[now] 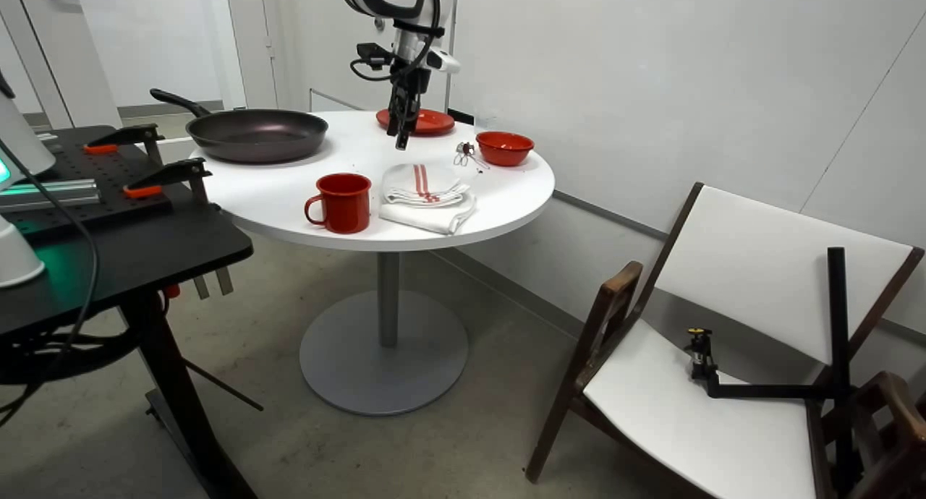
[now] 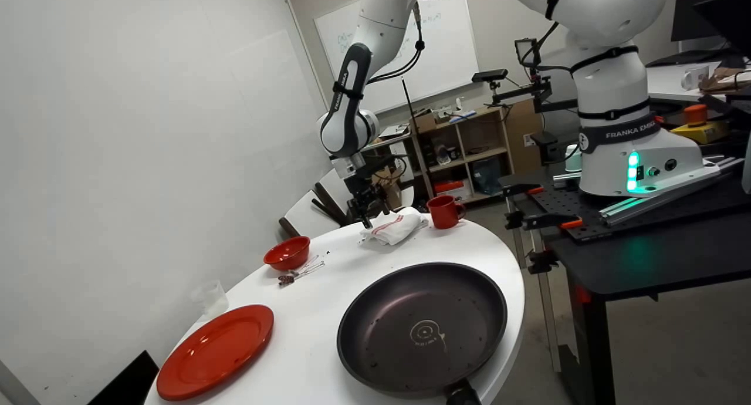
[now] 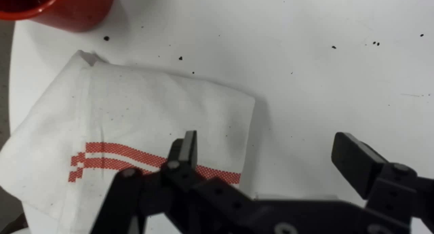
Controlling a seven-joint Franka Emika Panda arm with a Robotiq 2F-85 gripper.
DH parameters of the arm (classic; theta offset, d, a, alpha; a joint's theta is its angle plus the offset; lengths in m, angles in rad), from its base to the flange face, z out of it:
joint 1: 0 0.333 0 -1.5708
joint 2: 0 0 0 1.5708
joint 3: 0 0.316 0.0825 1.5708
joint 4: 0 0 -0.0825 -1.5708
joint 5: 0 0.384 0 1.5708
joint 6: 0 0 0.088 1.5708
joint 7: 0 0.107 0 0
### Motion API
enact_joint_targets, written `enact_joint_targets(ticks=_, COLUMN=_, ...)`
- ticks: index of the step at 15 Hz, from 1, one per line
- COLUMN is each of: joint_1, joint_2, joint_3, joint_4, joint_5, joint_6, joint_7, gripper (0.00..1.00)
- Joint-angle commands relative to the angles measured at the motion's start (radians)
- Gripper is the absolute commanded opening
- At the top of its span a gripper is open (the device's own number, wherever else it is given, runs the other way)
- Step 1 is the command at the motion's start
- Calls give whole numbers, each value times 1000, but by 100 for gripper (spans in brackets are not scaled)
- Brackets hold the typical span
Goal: Use the towel to wipe the pan
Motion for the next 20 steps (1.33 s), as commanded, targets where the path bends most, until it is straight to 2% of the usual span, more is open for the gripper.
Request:
enact_joint_targets(ticks=1, joint_1=10, joint_2=3, joint_3=-14, joint_4=17, joint_5=-3, joint_6=-14, joint_7=18, gripper=100)
enact_joint_targets(ticks=20, joint_1=-13, joint_2=303, joint_3=-51, joint_4=401, joint_5=0, joint_6=-273, joint_7=137, gripper=100)
